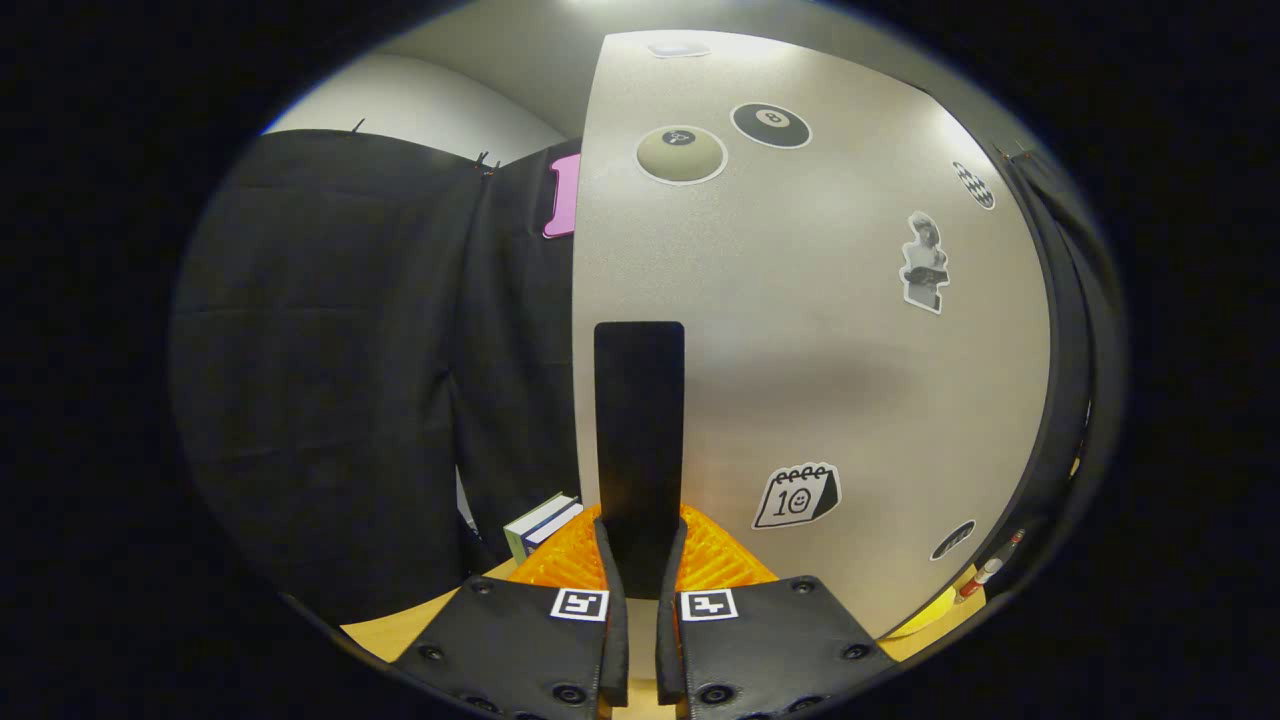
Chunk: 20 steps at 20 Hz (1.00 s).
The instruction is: Open the shoe cabinet door, grab the shoes and put them into the shoe cabinet, then close the shoe cabinet door.
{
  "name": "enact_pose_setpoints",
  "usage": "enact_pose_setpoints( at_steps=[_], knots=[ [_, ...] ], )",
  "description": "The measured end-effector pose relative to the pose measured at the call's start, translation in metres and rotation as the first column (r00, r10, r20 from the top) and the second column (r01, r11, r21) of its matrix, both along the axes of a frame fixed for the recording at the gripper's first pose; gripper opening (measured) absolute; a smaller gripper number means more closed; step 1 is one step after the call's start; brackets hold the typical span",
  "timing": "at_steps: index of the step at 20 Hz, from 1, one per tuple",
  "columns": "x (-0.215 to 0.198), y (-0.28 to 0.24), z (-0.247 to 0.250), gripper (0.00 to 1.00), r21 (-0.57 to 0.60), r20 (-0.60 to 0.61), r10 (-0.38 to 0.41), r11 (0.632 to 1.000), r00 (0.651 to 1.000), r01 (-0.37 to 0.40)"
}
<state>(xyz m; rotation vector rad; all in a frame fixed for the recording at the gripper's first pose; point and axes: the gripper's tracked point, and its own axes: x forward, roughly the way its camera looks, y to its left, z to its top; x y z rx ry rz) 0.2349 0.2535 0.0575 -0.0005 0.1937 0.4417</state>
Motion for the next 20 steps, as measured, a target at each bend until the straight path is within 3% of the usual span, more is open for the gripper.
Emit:
enact_pose_setpoints(
  at_steps=[13, 20],
  knots=[
    [-0.063, -0.047, 0.009, 0.12, -0.027, -0.006, 0.019, 0.999, 1.0, -0.02],
    [-0.075, -0.07, 0.01, 0.12, -0.047, -0.008, 0.025, 0.999, 1.0, -0.025]
  ],
)
